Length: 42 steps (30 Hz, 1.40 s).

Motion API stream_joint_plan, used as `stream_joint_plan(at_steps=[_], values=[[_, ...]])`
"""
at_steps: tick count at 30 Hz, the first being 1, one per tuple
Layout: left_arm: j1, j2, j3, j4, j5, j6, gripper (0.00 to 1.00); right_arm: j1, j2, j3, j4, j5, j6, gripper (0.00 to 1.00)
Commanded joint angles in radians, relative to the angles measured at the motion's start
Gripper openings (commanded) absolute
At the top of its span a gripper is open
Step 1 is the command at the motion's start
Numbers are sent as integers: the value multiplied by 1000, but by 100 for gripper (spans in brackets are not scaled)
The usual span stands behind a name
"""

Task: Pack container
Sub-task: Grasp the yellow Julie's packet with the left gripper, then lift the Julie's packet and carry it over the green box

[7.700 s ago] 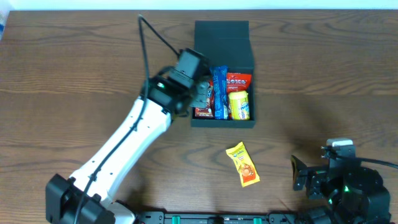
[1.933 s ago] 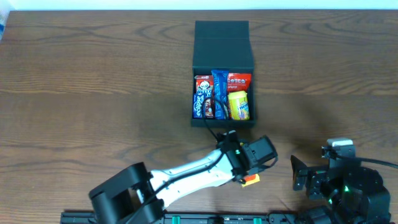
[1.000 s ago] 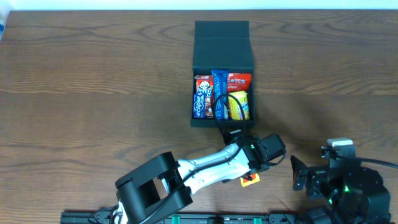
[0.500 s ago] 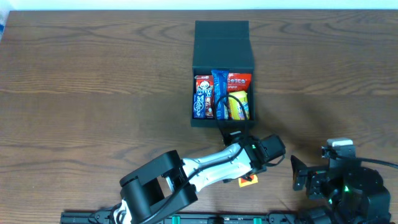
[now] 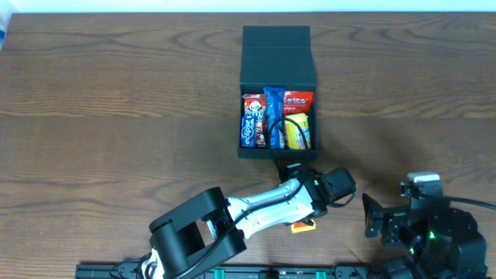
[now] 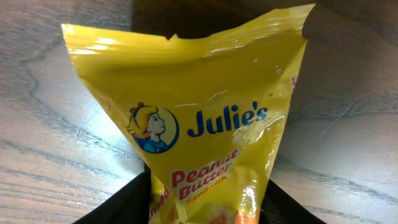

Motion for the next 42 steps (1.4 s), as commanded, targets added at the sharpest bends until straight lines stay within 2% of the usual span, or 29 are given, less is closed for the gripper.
stream_joint_plan(at_steps=[1, 5, 23, 24, 42], values=[[2, 14, 14, -4, -10, -3, 51, -8, -2, -1, -1, 0, 10, 99], [2, 14, 14, -5, -10, -3, 46, -8, -2, -1, -1, 0, 10, 99], [5, 8, 14, -4, -5, 16, 43, -8, -2, -1, -1, 0, 10, 99], [5, 3, 14, -2, -10, 24, 41, -8, -2, -1, -1, 0, 10, 99], [5, -73, 14, -4, -59, 58, 35, -8, -2, -1, -1, 0, 10, 99]])
